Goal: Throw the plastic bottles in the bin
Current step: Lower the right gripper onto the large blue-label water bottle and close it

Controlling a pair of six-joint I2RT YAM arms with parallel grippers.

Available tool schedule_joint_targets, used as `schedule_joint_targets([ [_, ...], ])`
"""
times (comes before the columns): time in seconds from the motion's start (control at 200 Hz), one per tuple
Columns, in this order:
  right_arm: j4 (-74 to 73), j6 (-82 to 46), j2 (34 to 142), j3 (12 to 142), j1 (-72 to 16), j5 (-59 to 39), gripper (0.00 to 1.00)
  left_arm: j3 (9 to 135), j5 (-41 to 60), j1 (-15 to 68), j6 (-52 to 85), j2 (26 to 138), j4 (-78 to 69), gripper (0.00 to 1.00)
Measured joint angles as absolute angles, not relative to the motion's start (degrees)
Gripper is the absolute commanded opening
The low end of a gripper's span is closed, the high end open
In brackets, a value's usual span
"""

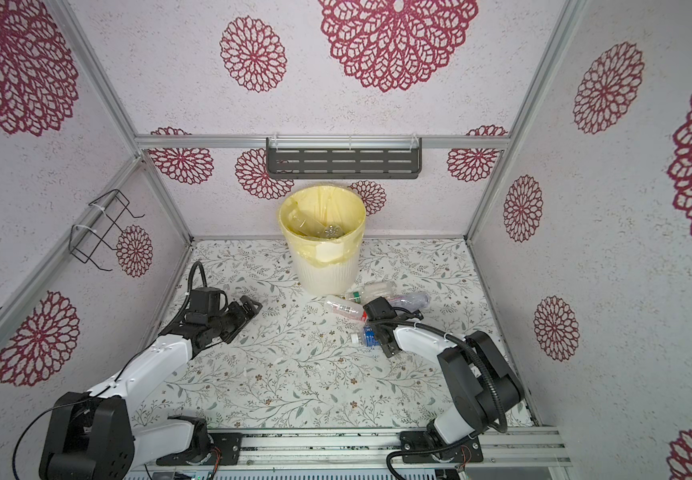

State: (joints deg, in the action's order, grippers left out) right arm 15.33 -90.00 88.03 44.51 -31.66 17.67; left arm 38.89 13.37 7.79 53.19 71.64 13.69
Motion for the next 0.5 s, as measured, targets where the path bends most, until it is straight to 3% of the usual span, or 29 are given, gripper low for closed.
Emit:
schedule_joint_targets([
  [0.22,11.18,-91.29,83.64,38.72,-31.64,17.39,0.63,38.96,13.13,7.79,53.19,71.64,14.22,0.97],
  [0.501,10.28,-89.67,75.72,31.88,-31.81,15.86,0.55,38.96,13.04,7.79,53.3,71.61,14.2,0.97],
])
